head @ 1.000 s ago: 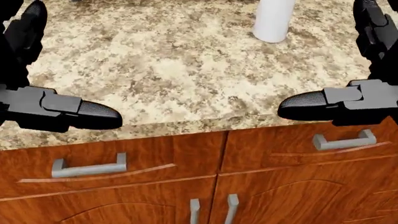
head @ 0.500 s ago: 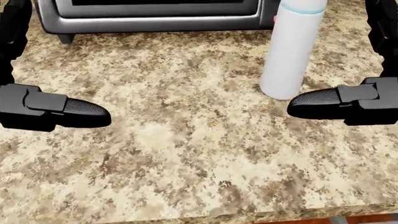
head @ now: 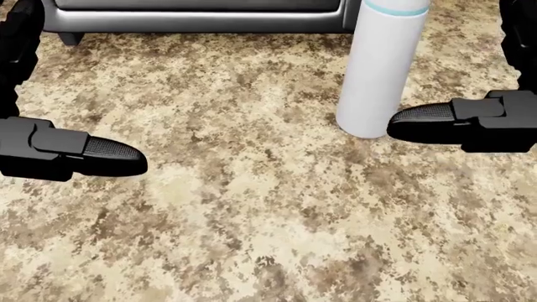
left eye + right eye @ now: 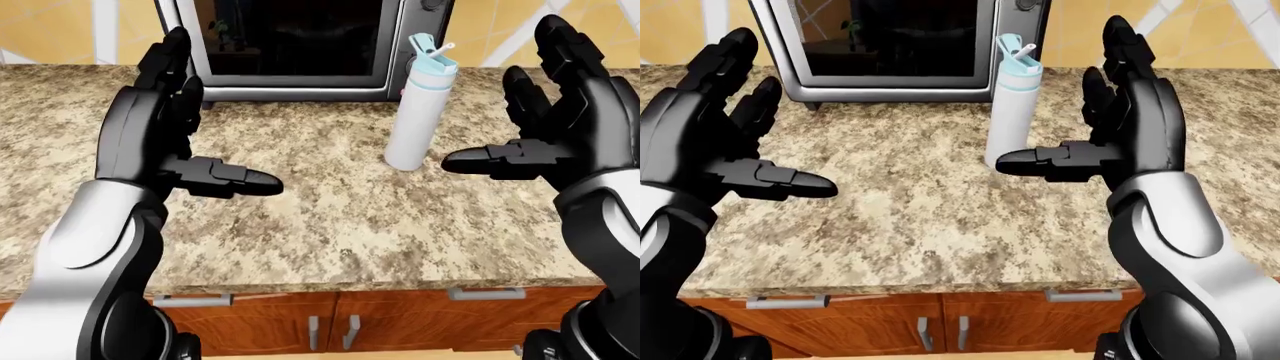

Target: Move the drinks to the dining counter.

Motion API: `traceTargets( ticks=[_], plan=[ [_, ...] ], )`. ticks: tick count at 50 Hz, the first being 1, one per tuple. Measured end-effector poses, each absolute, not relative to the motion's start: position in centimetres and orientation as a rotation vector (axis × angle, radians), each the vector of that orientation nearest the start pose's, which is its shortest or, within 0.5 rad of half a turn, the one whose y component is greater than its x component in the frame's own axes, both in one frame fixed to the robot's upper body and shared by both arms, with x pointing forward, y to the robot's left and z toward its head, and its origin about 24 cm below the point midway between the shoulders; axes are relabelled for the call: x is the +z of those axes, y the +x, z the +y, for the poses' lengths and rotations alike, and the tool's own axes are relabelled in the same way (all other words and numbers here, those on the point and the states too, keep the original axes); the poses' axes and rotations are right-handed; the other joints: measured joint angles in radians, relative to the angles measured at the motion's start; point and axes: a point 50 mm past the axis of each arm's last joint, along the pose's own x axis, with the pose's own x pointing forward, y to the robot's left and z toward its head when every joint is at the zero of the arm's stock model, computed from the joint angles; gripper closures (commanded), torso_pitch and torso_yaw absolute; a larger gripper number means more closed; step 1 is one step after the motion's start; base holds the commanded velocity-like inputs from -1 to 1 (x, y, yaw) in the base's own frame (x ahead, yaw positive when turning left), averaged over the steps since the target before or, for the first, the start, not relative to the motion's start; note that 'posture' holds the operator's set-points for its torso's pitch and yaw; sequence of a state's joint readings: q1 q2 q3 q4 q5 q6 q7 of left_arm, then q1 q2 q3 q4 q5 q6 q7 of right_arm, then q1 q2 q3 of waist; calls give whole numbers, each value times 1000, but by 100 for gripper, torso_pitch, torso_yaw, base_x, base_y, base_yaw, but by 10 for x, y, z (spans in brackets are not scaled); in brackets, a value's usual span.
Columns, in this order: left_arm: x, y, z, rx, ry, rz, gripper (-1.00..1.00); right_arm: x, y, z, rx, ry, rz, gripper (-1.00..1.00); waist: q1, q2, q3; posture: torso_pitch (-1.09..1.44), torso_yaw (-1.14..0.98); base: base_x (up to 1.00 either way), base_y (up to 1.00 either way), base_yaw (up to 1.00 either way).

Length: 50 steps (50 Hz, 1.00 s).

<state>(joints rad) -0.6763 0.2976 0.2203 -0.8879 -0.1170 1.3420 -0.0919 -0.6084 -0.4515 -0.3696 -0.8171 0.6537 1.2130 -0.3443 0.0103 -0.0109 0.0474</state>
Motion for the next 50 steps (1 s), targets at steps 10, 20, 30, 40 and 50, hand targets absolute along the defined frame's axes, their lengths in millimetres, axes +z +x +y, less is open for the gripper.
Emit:
traceTargets(
  ticks=[10,20,30,40,50],
  plan=[
    [272,240,171,-43,165,-231,-100,280,263,-188,-96,-53,-214,-100,-2,5,2,0,0,0,0,0],
    [274,241,173,-37,161,-237,-100,268,287,-179,-200,-107,-125,-100,0,7,2,0,0,0,0,0],
    [274,239,175,-38,159,-238,-100,246,322,-169,-304,-187,-41,-100,0,16,2,0,0,0,0,0],
    [273,241,175,-38,160,-236,-100,228,348,-172,-345,-220,24,-100,-4,23,-3,0,0,0,0,0],
    [272,243,179,-33,159,-234,-100,219,360,-154,-293,-228,43,-100,-4,26,-5,0,0,0,0,0]
  ],
)
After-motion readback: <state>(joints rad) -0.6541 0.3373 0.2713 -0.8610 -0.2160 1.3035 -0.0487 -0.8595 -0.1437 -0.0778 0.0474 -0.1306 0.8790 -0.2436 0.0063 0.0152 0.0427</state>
